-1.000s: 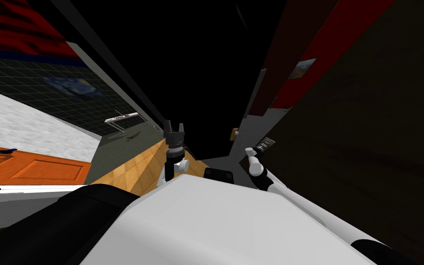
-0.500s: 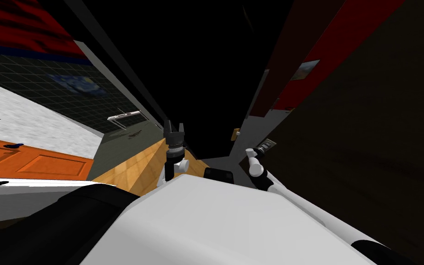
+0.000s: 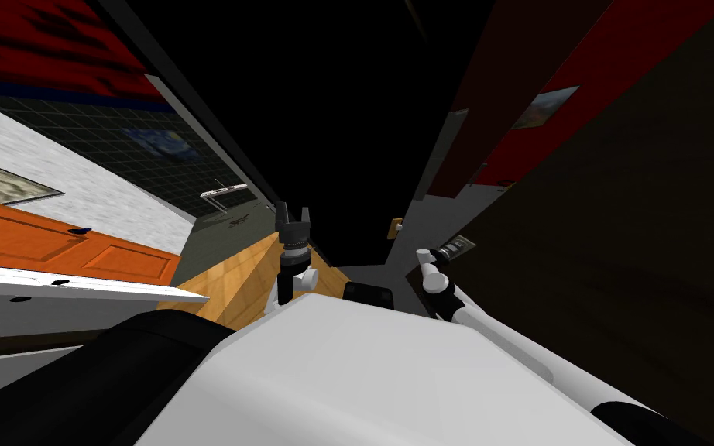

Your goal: Push the door open

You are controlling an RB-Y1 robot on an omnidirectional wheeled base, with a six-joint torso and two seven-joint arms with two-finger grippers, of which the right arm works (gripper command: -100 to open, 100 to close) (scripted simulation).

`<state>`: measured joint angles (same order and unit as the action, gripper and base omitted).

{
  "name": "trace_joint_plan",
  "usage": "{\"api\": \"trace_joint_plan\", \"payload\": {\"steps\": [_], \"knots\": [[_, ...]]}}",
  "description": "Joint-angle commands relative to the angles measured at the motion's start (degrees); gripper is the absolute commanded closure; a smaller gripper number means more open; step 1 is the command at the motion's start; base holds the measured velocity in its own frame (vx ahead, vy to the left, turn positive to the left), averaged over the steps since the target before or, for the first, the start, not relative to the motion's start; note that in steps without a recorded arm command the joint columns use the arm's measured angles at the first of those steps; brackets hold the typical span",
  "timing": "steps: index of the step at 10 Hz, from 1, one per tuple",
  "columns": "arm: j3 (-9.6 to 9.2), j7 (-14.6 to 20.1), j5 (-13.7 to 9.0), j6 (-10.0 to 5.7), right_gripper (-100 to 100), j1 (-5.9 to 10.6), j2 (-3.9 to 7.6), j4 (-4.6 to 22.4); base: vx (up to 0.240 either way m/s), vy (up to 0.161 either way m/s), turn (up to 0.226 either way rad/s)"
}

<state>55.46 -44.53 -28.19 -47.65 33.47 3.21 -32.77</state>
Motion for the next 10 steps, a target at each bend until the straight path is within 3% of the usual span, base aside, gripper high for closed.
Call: {"api": "trace_joint_plan", "payload": {"steps": [1,2,3,4,6,10], "knots": [[0.5,-0.74,-0.23,0.79,100,-0.77,-0.57,-2.86,0.016,-0.007,0.005],[2.38,-1.99,-1.19,-0.92,100,-0.5,-0.4,-3.34,0.009,-0.093,0.174],[2.38,-1.99,-1.19,-0.92,100,-0.5,-0.4,-3.34,0.009,-0.114,0.12],[3.69,-2.86,-1.86,-2.12,100,-0.3,-0.41,-3.54,0.028,-0.116,0.156],[4.34,-3.29,-2.2,-2.72,100,-0.2,-0.45,-3.64,0.032,-0.116,0.092],[7.48,-5.4,-3.82,-5.63,100,0.35,-1.04,-4.1,0.025,-0.096,0.118]]}}
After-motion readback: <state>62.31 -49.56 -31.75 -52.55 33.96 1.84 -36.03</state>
